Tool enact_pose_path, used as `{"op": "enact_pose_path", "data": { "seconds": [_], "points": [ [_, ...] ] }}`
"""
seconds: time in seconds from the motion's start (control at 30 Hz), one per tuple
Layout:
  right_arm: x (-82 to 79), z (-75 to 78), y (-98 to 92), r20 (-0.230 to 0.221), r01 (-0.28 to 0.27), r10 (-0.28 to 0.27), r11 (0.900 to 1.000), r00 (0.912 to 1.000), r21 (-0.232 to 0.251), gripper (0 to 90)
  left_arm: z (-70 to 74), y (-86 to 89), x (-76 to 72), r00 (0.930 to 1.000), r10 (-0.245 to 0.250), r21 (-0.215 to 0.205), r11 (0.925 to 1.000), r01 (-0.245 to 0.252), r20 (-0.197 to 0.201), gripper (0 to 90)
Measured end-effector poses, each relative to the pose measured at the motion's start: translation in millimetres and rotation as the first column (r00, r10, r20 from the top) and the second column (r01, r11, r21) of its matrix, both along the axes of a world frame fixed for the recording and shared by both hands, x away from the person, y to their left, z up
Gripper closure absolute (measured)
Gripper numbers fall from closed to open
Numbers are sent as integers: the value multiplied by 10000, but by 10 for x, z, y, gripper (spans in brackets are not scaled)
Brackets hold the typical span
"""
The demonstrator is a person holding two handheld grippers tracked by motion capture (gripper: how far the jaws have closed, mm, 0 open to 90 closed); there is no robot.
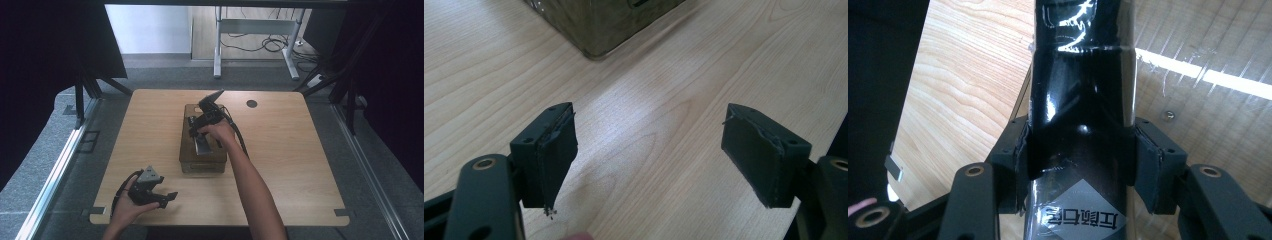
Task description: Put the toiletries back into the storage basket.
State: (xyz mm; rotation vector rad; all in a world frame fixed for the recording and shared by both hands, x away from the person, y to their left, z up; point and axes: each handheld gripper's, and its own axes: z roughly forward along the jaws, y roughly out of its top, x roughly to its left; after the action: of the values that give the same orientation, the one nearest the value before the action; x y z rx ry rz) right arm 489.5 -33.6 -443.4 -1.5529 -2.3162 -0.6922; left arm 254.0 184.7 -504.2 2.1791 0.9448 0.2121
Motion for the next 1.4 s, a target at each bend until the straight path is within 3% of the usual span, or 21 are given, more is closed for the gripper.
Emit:
{"op": "enact_pose_path", "data": {
  "seconds": [0.33, 0.6, 0.97, 1.4],
  "points": [
    [-9, -165, 70, -246, 596, -594, 9982, 9979, 88, 474, 10, -24, -9, 9999, -107, -31, 9999, 107, 40, 224],
    [-1, -318, 84, -645, 1326, -1313, 9910, 9892, 174, 473, 14, -31, -9, 9999, -142, -40, 9999, 142, 54, 224],
    [-8, -447, 102, -860, 1647, -1642, 9863, 9827, -15, 473, 17, -28, -10, 9999, -138, -97, 9999, 139, 63, 224],
    [-9, -537, 119, -1147, 2202, -2186, 9754, 9691, 18, 470, 26, -32, -19, 9998, -209, -107, 9997, 210, 76, 224]
  ]
}}
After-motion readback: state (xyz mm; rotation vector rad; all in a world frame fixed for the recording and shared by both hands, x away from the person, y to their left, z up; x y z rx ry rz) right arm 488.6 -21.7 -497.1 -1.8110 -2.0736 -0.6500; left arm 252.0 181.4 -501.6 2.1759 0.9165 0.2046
